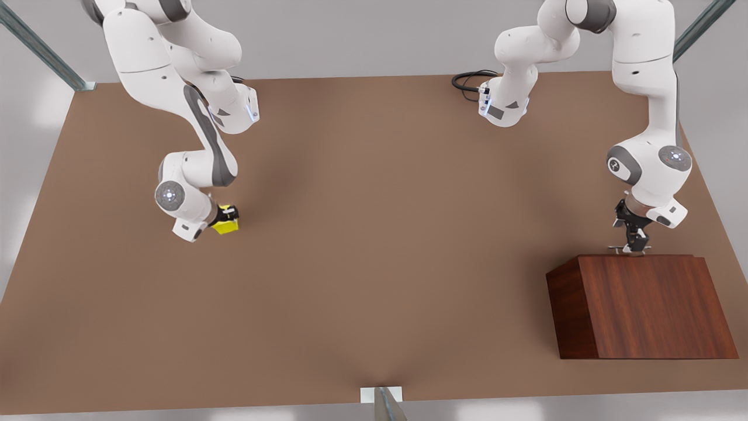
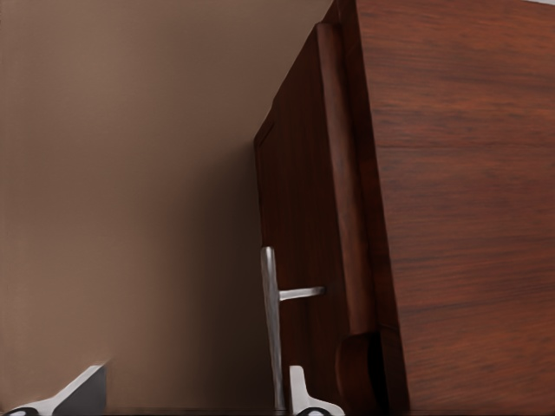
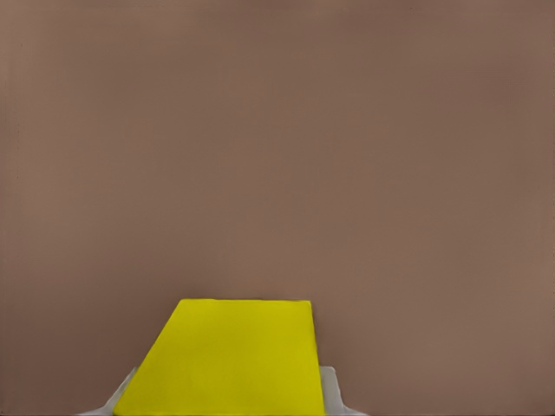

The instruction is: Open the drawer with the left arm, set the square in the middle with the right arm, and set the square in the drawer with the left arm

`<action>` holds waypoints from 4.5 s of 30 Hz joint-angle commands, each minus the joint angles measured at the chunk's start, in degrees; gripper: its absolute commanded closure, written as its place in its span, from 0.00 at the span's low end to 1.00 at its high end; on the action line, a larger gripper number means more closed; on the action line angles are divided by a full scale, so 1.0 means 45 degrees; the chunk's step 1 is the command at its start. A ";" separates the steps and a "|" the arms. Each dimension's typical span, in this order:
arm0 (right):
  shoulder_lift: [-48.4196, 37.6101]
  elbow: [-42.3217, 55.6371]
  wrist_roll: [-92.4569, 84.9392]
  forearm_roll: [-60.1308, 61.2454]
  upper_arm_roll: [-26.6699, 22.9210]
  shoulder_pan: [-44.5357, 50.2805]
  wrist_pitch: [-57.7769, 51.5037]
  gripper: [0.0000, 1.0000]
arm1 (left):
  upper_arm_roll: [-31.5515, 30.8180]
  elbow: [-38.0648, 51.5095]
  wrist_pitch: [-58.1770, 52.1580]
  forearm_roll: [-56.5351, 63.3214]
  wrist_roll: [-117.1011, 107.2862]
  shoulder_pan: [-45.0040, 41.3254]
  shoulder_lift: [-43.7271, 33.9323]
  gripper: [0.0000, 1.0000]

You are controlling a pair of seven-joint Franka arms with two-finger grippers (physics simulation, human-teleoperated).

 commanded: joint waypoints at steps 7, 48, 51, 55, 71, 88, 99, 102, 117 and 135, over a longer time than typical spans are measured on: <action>0.1269 0.3328 0.0047 -0.0156 0.0749 0.2966 -0.0240 0.36 | 0.0019 -0.0020 -0.0474 -0.0213 0.0023 0.0002 -0.0243 0.00; 0.0216 1.0498 0.1356 -0.1055 -0.0912 0.0819 -0.8991 0.00 | 0.1074 -0.2129 -0.1567 -0.0233 0.0042 0.0021 -0.2157 0.00; 0.0216 1.0478 0.1336 -0.1055 -0.0931 0.0819 -0.8932 0.00 | 0.1074 -0.2266 -0.1821 -0.0252 0.0042 0.0002 -0.2293 0.00; 0.0176 1.0498 0.1336 -0.1055 -0.0814 0.0468 -0.8912 0.00 | 0.1094 -0.2481 -0.2036 -0.0233 0.0042 0.0002 -0.2606 0.00; -0.0605 1.0439 0.0574 -0.1191 -0.0580 -0.0392 -0.9264 0.00 | 0.1582 -0.2268 -0.3716 0.0099 0.5680 -0.0291 -0.5087 0.00; -0.0136 1.2275 0.0633 -0.1465 -0.0580 -0.0392 -0.9830 0.00 | -0.3984 0.8808 -0.7153 -0.0330 0.6449 -0.6189 0.2882 0.00; -0.0117 1.2275 0.0633 -0.1445 -0.0560 -0.0372 -0.9869 0.00 | -0.3984 0.8613 -0.7388 0.1564 1.3205 -0.8064 0.3644 0.00; -0.0155 1.2275 0.0652 -0.1445 -0.0560 -0.0372 -0.9869 0.00 | -0.4004 0.8632 -0.7681 0.1525 1.4631 -0.8142 0.3956 0.00; -0.0253 1.3212 0.0613 -0.1445 -0.1029 -0.0802 -1.0436 0.00 | -0.3926 0.6386 -0.6528 0.2580 1.5843 -0.8904 0.3839 0.00; -0.0215 1.4111 0.0516 -0.0157 -0.1420 -0.1154 -1.1416 0.00 | -0.3926 0.5820 -0.5532 0.2912 1.5980 -0.8963 0.4405 0.00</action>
